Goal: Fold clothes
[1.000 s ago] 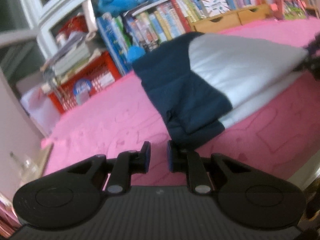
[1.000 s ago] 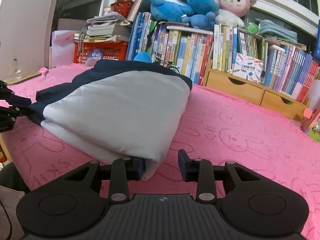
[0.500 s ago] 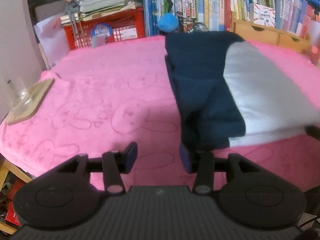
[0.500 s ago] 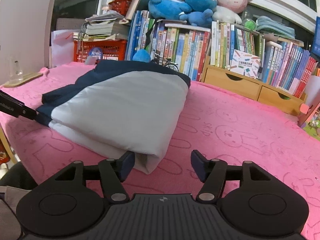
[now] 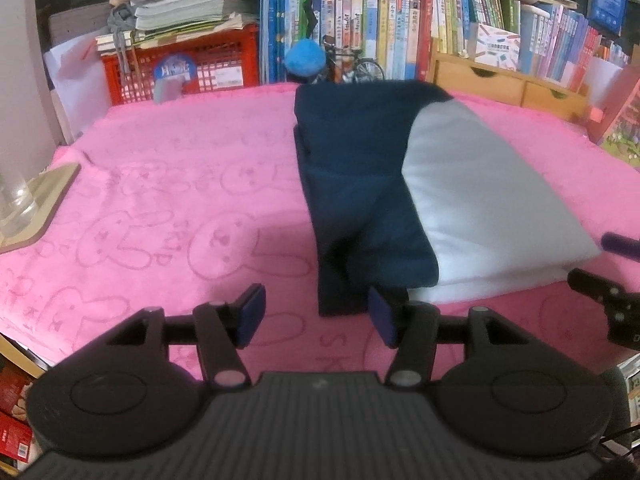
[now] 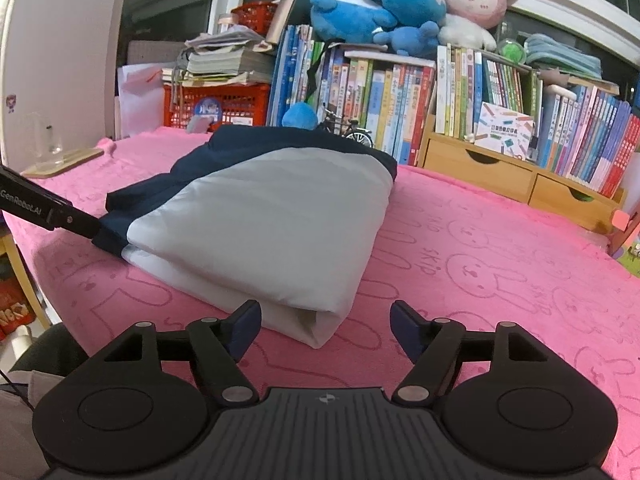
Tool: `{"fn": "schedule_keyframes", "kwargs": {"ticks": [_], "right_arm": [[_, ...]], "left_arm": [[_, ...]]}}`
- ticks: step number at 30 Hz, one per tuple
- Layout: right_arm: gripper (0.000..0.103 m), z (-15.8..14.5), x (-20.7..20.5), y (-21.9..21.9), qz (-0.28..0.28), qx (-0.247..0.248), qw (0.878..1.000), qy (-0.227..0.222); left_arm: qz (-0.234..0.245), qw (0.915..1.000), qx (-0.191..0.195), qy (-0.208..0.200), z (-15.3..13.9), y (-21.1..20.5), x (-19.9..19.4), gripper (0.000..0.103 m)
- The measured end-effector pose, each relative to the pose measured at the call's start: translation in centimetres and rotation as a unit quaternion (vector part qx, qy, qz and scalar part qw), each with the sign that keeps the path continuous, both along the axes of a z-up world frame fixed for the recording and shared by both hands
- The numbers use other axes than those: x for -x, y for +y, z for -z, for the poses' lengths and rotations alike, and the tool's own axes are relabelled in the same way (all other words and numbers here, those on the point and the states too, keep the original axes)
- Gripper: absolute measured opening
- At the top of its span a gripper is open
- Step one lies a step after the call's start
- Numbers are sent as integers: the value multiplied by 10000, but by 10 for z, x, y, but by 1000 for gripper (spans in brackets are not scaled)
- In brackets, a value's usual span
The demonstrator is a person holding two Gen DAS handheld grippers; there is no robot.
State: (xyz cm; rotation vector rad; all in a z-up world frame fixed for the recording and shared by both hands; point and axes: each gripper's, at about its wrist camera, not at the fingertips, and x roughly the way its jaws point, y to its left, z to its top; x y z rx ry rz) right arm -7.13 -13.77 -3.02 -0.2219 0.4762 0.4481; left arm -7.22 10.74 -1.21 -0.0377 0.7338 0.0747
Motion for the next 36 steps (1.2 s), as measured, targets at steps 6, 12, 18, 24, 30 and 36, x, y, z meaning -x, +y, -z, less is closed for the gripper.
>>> {"fn": "schedule_keyframes", "kwargs": {"ticks": [6,12,18,24,30,36], "right_arm": [[73,-5,-6,-19,52,-226,9996,147],[76,-14,-16,-39,140,-629,9974,307],[78,-17,-45,-56,200,-1257,9880,873],[79,-17,-98,-64,232,-1703,9716,1624],[79,-12,-161,-60,139,-1937,9559,2202],[79,2,-202,-45,-71,-2090,9456,2494]], "left_arm": [[-27,9998,184,-20,0,5,-3,59],[85,9988,472,-43,-4,10,-11,61],[370,9888,1443,-105,-10,35,-33,65],[318,9526,3025,-45,-3,87,-76,68],[234,9222,3854,238,21,114,-120,69],[351,8987,4355,382,45,122,-150,73]]}}
